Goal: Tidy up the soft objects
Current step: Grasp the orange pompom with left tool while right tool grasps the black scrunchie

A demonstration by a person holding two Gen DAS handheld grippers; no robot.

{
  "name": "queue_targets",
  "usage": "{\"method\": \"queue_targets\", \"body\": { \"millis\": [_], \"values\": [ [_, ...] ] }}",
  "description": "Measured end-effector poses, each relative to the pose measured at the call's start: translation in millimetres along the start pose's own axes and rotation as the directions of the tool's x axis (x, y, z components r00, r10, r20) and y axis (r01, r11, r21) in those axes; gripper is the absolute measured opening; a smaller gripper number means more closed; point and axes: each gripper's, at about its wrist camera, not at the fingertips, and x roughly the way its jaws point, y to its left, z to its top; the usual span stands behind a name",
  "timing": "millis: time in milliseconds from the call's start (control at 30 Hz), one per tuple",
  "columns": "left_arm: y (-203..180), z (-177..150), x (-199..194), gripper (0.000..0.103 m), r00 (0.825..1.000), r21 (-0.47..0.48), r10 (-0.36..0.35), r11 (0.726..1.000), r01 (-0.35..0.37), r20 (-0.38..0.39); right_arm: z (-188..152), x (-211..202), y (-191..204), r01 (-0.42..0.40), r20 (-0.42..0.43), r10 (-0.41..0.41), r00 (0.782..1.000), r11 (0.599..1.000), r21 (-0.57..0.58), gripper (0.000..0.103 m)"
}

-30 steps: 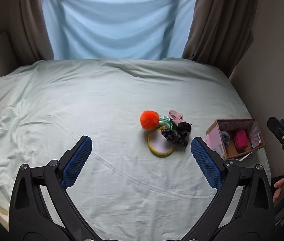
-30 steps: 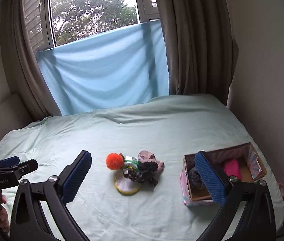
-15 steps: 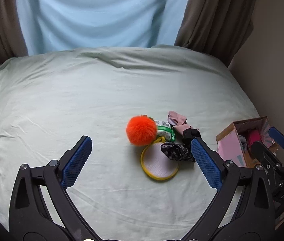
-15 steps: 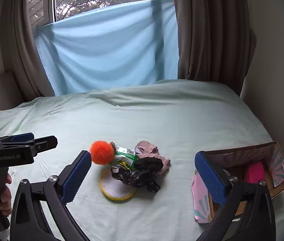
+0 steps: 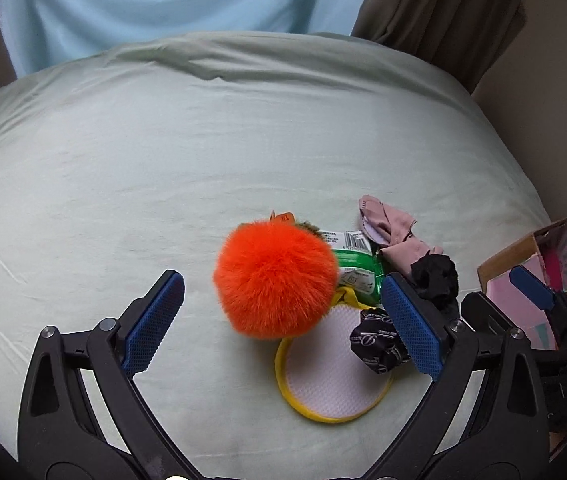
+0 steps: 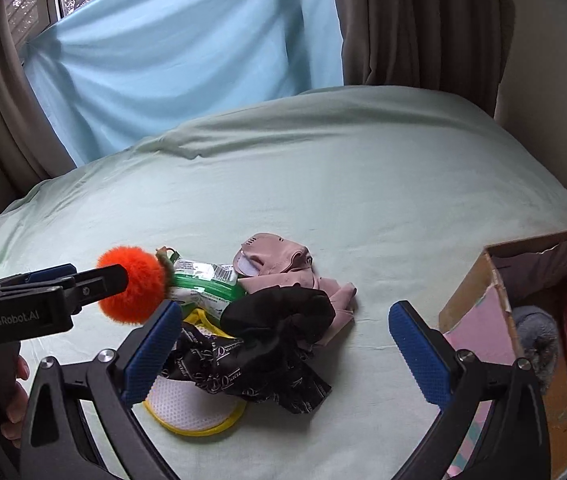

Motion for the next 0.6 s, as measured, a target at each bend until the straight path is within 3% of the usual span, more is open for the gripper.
{"method": "queue_targets", "body": {
  "millis": [167, 367, 433, 500, 600],
  "values": [
    [3, -2, 25, 0.095, 1.000, -0.010, 0.012, 1.000, -0.012, -0.008, -4, 27, 1, -0.008, -0.013, 0.008, 1.000, 1.000, -0.007, 0.101],
    [9, -2, 46, 0.082, 0.999, -0.036, 0.018, 0.999, -0.019, -0.033, -9, 51, 3, -0.022, -0.057, 0.021, 0.998, 1.000, -0.016, 0.084],
    [9, -3, 49, 0.071, 0.999, -0.039, 0.021, 0.999, -0.022, -0.035, -12, 56, 3, -0.022, -0.067, 0.021, 0.998, 1.000, -0.011, 0.080],
    [11, -2, 53, 0.047, 0.999, -0.038, 0.026, 0.999, -0.028, -0.044, -14, 59, 3, -0.015, -0.080, 0.014, 0.997, 1.000, -0.007, 0.076],
    [14, -2, 54, 0.040, 0.999, -0.046, 0.026, 0.999, -0.028, -0.043, -18, 59, -1, -0.014, -0.088, 0.016, 0.996, 1.000, 0.016, 0.070]
  ]
}}
